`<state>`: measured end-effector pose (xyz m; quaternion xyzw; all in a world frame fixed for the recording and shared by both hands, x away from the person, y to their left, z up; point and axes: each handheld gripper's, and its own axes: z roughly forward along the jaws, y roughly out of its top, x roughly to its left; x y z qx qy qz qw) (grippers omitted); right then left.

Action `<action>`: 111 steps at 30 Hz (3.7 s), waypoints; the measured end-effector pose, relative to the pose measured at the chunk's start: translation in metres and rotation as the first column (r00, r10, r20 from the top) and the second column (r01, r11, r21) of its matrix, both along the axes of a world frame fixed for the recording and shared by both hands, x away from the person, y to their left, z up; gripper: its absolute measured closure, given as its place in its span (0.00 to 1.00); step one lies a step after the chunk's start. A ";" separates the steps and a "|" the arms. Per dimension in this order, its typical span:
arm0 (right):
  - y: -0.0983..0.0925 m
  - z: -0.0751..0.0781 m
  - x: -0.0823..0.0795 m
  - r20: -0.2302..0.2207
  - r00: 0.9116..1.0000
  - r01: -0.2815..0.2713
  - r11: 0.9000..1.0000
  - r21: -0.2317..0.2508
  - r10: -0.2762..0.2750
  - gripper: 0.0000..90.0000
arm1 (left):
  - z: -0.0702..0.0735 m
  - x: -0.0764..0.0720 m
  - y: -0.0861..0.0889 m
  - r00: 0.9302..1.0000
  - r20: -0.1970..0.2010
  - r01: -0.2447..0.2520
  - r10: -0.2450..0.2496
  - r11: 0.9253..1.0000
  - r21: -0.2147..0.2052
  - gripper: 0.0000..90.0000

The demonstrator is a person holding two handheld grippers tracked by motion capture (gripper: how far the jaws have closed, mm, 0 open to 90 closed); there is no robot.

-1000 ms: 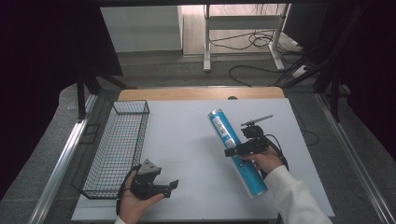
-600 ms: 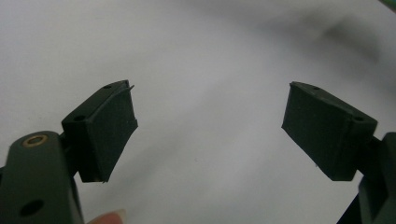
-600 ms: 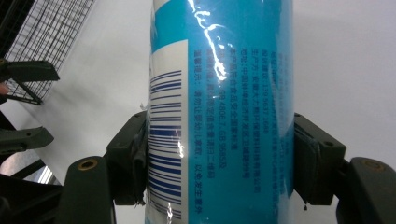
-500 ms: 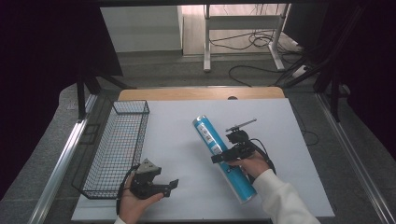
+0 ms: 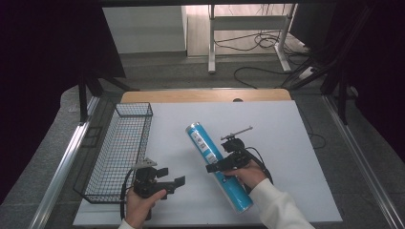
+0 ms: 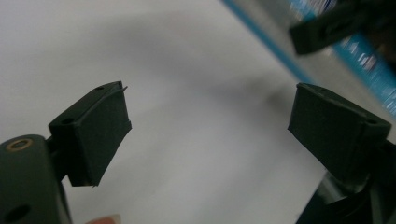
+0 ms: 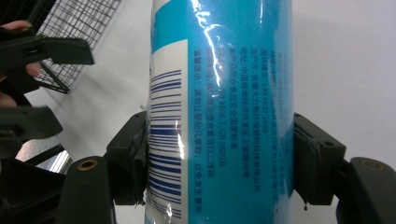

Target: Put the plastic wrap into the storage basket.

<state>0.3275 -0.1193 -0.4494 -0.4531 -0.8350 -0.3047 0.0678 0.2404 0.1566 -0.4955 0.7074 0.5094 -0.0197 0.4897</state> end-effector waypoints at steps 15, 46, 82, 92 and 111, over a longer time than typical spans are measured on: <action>0.018 -0.002 -0.014 0.042 0.998 -0.042 0.999 0.008 0.041 0.35 | 0.003 0.046 -0.021 0.989 -0.146 -0.029 -0.013 0.960 -0.278 0.09; 0.052 0.002 -0.022 0.135 0.988 -0.072 0.996 -0.049 0.078 0.35 | 0.001 0.069 -0.024 0.964 -0.263 -0.076 -0.046 0.897 -0.436 0.33; -0.110 0.004 -0.014 0.245 0.956 0.139 0.985 0.100 -0.160 0.14 | 0.063 0.074 0.016 0.981 -0.184 0.004 -0.064 0.952 -0.308 0.35; -0.137 -0.012 -0.009 0.275 0.923 0.247 0.962 0.118 -0.271 0.16 | 0.065 0.073 0.027 0.981 -0.192 -0.019 -0.032 0.966 -0.257 0.35; -0.158 -0.029 -0.014 0.282 0.904 0.297 0.946 0.127 -0.322 0.16 | 0.099 0.068 0.054 0.990 -0.137 -0.011 -0.016 0.982 -0.190 0.35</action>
